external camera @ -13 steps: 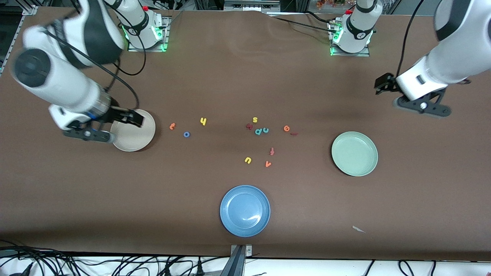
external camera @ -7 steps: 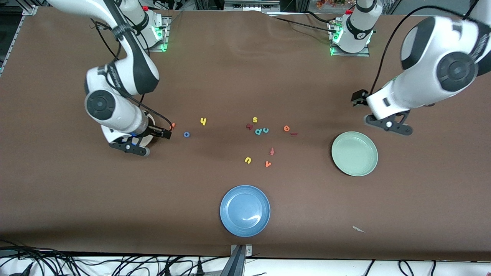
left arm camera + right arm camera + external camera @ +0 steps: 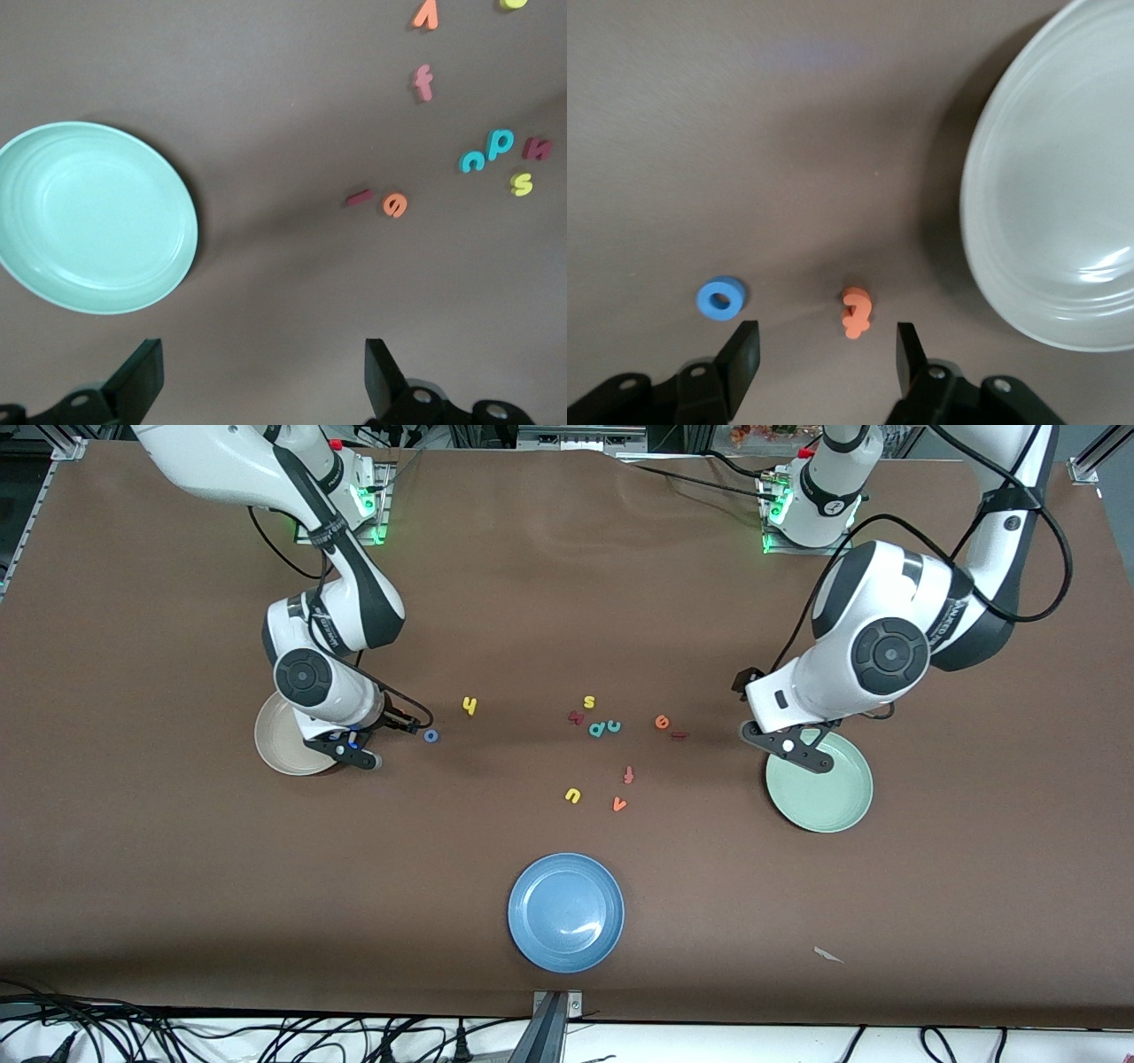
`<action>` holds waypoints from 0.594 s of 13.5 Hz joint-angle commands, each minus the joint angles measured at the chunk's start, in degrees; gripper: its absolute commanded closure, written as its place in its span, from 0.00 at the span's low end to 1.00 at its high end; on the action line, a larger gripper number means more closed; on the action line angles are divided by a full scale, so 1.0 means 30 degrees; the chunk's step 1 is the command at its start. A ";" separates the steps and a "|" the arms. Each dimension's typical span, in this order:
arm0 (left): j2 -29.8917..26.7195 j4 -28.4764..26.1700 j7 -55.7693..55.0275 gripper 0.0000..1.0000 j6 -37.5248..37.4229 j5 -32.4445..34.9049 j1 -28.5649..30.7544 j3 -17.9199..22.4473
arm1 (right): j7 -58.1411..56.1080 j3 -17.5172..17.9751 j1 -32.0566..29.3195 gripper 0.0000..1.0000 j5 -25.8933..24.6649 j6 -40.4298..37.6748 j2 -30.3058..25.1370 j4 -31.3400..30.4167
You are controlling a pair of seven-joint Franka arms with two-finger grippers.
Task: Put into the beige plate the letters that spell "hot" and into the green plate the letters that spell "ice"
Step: 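Reach the right gripper to orange 3 while the left gripper reaches orange e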
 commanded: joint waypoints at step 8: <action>0.3371 -0.3073 -0.7335 0.00 0.7931 -0.0772 -0.2245 -0.1260 | 0.0440 0.0099 -0.0043 0.50 0.0033 0.2806 -0.0120 -0.2114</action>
